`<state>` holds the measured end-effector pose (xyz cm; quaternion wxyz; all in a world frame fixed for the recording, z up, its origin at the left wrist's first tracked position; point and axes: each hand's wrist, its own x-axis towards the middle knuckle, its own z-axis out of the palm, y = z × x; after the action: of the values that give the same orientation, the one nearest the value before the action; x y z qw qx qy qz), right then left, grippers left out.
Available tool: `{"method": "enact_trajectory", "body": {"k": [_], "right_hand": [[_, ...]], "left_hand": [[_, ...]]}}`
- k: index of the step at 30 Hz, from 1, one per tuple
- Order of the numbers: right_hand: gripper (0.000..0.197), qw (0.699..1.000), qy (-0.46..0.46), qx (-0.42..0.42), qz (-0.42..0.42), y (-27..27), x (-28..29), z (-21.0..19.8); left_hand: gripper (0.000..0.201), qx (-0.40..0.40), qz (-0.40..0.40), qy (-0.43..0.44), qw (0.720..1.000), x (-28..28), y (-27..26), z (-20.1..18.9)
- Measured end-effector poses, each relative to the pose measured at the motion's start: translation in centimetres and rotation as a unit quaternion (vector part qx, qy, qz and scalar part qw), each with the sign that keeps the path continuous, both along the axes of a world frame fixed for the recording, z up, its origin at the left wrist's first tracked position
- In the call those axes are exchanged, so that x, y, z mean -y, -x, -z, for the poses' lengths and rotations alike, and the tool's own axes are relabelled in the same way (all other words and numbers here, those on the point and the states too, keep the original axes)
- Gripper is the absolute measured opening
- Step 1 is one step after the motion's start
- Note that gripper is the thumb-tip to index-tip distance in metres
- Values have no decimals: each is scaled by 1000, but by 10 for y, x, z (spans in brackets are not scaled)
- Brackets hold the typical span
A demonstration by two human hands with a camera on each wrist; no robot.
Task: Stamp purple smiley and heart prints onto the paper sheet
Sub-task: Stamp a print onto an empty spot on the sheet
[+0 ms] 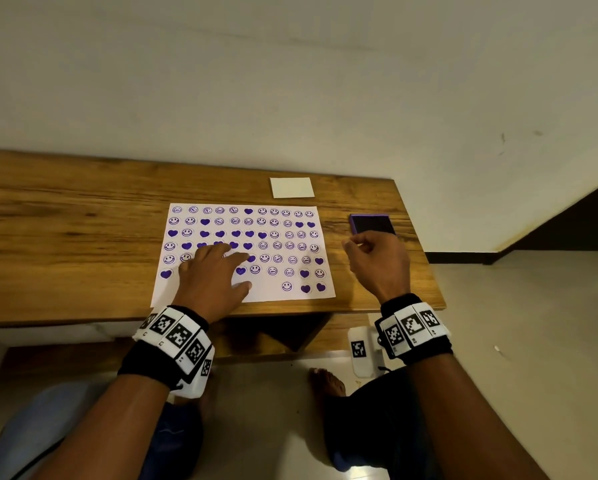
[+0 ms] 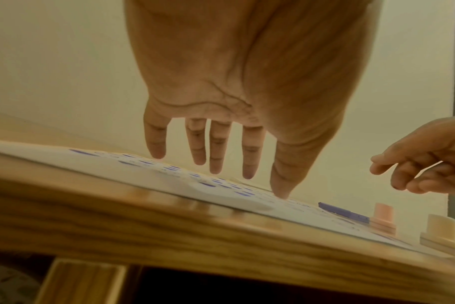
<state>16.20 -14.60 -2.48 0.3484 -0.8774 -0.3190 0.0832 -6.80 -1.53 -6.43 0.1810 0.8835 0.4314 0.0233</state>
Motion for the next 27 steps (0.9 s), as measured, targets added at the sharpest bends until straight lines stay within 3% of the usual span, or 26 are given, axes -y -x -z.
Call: {"method": "enact_trajectory", "body": {"k": [6,13,18,22,24,27], "right_hand": [[12,996,-57,-13,70,-25,24,-9],[24,981,-76,-53,170,-73,61,-5],[41,990,10,-96,102,-81,57,14],[28,994,64,-64,54,-84,56,19],[25,996,41,-66,52,-87,56,17],[21,974,-108,-190,57,-94,57,16]], "left_hand": [[39,173,40,6,984,22,0,-3],[27,188,116,9,975,65,-31,3],[29,174,142,28,974,74,-51,6],[24,205,124,74,968,82,-84,-2],[29,229,120,95,961,86,-101,-7],[42,267,100,139,948,93,-128,-23]]}}
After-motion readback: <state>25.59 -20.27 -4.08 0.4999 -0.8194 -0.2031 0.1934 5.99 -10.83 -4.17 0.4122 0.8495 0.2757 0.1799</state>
